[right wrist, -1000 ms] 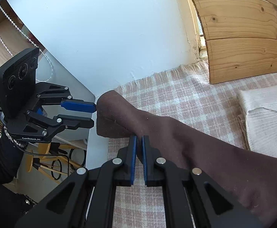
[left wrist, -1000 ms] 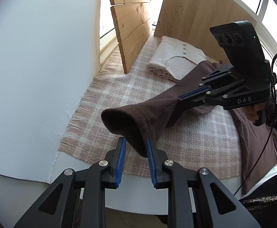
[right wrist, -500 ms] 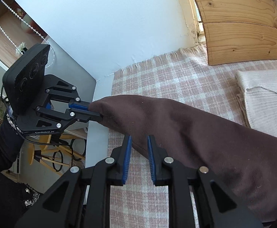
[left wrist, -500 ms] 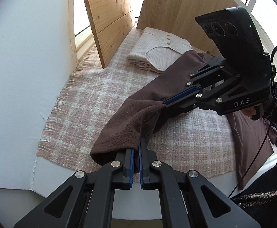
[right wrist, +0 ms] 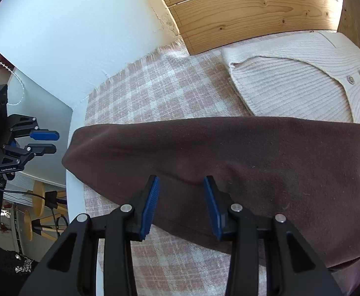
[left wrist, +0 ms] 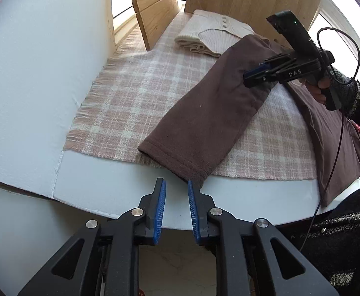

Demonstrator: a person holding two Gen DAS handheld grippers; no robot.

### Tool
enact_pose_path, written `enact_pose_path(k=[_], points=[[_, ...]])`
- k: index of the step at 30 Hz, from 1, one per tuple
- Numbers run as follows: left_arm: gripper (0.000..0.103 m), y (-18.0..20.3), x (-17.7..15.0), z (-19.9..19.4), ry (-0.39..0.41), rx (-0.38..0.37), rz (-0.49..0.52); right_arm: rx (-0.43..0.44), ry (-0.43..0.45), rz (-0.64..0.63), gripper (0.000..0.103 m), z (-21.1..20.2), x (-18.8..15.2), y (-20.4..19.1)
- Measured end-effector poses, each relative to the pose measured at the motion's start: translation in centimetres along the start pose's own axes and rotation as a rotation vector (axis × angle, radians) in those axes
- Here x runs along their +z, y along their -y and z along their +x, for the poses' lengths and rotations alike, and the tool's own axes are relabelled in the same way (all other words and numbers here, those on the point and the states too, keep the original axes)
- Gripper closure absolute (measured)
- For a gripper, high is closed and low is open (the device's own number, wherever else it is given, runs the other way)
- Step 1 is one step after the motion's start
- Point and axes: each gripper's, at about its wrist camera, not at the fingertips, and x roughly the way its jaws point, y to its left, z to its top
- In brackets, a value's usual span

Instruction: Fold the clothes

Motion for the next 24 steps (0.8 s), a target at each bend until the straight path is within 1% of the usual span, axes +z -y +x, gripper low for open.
enact_pose_path(k=[1, 2, 4, 5, 6, 7, 8, 9, 10, 12, 14, 16, 17, 18, 21, 22, 23, 24], points=[[0.084, 0.0, 0.8, 0.1, 0.018, -0.008, -0.003, 0.023, 0.004, -0.005, 0.066, 0.0, 0.2, -0.5], [0.084, 0.1, 1.5, 0.5, 0.032, -0.028, -0.003, 0.011, -0.014, -0.030, 0.066, 0.4, 0.3, -1.1], [0.084, 0.6, 2.9, 1.9, 0.045, -0.104, 0.000, -0.066, -0.079, -0.097, 0.066, 1.7, 0.2, -2.0], [0.082, 0.8, 3.4, 2.9, 0.036, -0.113, 0.009, -0.104, -0.100, -0.119, 0.066, 1.9, -0.1, -1.9], [0.081, 1.1, 3.6, 4.2, 0.006, -0.084, 0.026, -0.139, -0.119, -0.135, 0.070, 2.1, -0.3, -1.8], [0.082, 1.4, 3.7, 5.5, -0.031, -0.050, 0.044, -0.161, -0.133, -0.122, 0.070, 1.9, -0.5, -1.5], [0.081, 1.4, 3.5, 6.0, -0.061, -0.017, 0.056, -0.181, -0.146, -0.111, 0.070, 1.7, -0.6, -1.2], [0.086, 1.3, 3.3, 5.8, -0.067, 0.006, 0.061, -0.201, -0.157, -0.107, 0.070, 1.5, -0.7, -0.9], [0.084, 1.2, 3.1, 5.5, -0.073, 0.028, 0.067, -0.211, -0.162, -0.102, 0.070, 1.4, -0.7, -0.9], [0.085, 0.2, 2.7, 4.1, -0.057, 0.069, 0.044, -0.135, -0.124, -0.072, 0.070, 0.8, -0.6, -1.1], [0.081, -1.1, 2.9, 2.5, -0.023, 0.076, 0.018, -0.053, -0.079, -0.049, 0.070, 0.4, -0.3, -1.7], [0.072, -1.8, 3.6, 2.5, -0.023, 0.125, 0.037, -0.039, -0.070, -0.062, 0.069, 1.0, 0.1, -2.7], [0.070, -1.9, 3.9, 2.9, -0.032, 0.144, 0.051, -0.036, -0.069, -0.069, 0.069, 1.3, 0.3, -3.1], [0.070, -2.0, 4.2, 3.5, -0.050, 0.139, 0.065, -0.048, -0.084, -0.078, 0.069, 1.9, 0.3, -3.3], [0.070, -1.2, 4.2, 6.0, -0.122, 0.088, 0.114, -0.065, -0.117, -0.074, 0.069, 2.8, -0.2, -2.9], [0.070, -0.6, 4.1, 6.4, -0.126, 0.089, 0.143, -0.046, -0.103, -0.049, 0.069, 2.1, -0.5, -2.4], [0.071, -0.1, 4.1, 6.4, -0.113, 0.095, 0.163, -0.027, -0.089, -0.024, 0.069, 1.4, -0.9, -1.8], [0.077, 0.1, 4.1, 6.4, -0.111, 0.091, 0.164, -0.008, -0.075, 0.000, 0.069, 0.7, -1.2, -1.3]])
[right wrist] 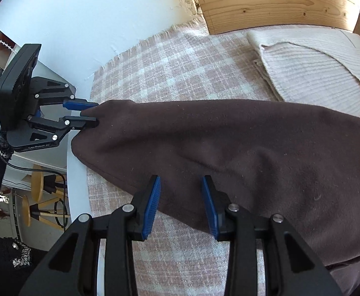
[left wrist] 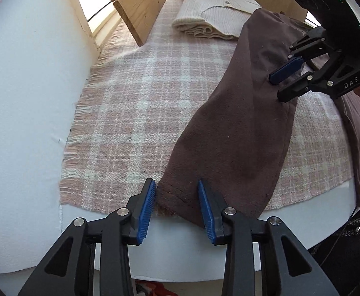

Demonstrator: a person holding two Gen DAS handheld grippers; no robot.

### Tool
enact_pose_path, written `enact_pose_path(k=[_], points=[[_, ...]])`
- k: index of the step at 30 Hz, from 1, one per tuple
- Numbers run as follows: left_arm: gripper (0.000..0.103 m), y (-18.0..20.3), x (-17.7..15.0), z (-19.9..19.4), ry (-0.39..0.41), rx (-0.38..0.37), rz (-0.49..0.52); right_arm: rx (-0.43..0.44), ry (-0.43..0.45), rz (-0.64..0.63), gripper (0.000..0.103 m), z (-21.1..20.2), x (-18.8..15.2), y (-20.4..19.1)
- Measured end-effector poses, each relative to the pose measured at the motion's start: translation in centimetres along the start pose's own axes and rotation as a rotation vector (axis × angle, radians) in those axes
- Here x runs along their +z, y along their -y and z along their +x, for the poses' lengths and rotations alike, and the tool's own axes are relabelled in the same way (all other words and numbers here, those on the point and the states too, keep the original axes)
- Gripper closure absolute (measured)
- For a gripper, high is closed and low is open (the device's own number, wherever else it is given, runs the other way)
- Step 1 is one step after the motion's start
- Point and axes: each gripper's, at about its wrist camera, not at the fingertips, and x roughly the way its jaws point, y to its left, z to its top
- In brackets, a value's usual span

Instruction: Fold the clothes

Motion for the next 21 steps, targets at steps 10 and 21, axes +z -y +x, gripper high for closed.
enact_pose_path(k=[10, 21], points=[[0.096, -1.5, 2.8, -10.2, 0.241, 0.018, -0.119, -0.143, 0.281, 0.414, 0.078, -13.9, -6.4, 13.7], [0.096, 0.9, 9.3, -18.4, 0.375, -0.018, 0.018, -0.152, 0.163, 0.453, 0.086, -9.1, -5.9, 17.2]])
